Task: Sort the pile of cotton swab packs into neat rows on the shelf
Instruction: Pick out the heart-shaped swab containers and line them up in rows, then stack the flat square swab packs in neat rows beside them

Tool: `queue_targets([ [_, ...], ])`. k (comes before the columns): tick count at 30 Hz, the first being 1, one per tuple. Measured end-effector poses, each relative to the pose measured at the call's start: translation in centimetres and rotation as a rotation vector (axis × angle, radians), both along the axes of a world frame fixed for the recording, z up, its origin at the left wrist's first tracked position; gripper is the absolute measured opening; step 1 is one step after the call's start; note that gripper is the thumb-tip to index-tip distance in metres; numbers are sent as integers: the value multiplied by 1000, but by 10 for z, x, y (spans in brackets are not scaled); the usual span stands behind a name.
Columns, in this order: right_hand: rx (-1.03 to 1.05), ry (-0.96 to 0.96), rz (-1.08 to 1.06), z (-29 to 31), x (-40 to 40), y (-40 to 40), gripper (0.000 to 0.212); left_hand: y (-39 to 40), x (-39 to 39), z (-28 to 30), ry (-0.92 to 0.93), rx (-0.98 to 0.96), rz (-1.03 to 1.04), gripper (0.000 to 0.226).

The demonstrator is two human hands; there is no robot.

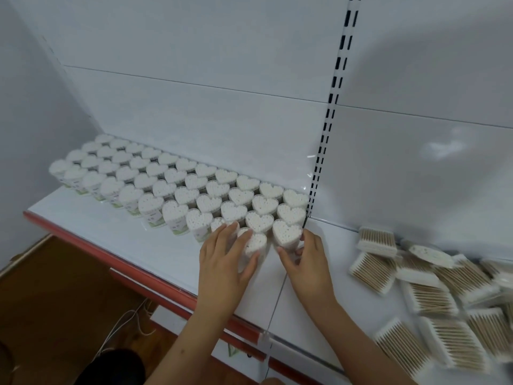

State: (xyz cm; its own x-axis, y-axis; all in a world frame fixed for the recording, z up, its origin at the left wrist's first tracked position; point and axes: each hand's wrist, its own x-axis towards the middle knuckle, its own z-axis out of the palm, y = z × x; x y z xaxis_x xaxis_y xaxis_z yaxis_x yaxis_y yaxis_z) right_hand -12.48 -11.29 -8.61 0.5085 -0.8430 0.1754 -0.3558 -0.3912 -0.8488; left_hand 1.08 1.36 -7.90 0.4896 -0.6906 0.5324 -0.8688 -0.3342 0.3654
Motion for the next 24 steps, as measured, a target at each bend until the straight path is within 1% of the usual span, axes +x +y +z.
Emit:
queue_targets([
  [3,-22,-6,35,5,-7,-4,62,-2,-11,16,-17,-35,18,47],
  [4,-39,0,44,8,-12,-6,63,-4,-17,22,-30,-63,-11,45],
  [8,-151,79,44,25,-45,-18,56,-25,-45,33,-39,-199,-289,24],
  [10,-262,128,-22,35,-68,-29,48,-40,-62,26,-10,-135,-459,21],
  [12,-393,244,-100,42,-92,-46,43,-56,-78,13,49,0,-618,24],
  [13,-449,322,-130,43,-102,-58,43,-64,-85,7,98,68,-657,27],
  [15,-533,508,-147,43,-121,-82,47,-79,-95,-6,226,166,-659,36],
  [16,-532,606,-103,44,-128,-92,51,-85,-98,-12,287,190,-642,37],
  [19,-406,818,87,54,-138,-112,53,-96,-99,-24,401,185,-579,31],
  [21,-347,849,124,57,-136,-121,52,-97,-99,-26,422,177,-563,33],
  [24,-365,780,93,57,-133,-128,40,-96,-99,-27,452,153,-555,35],
])
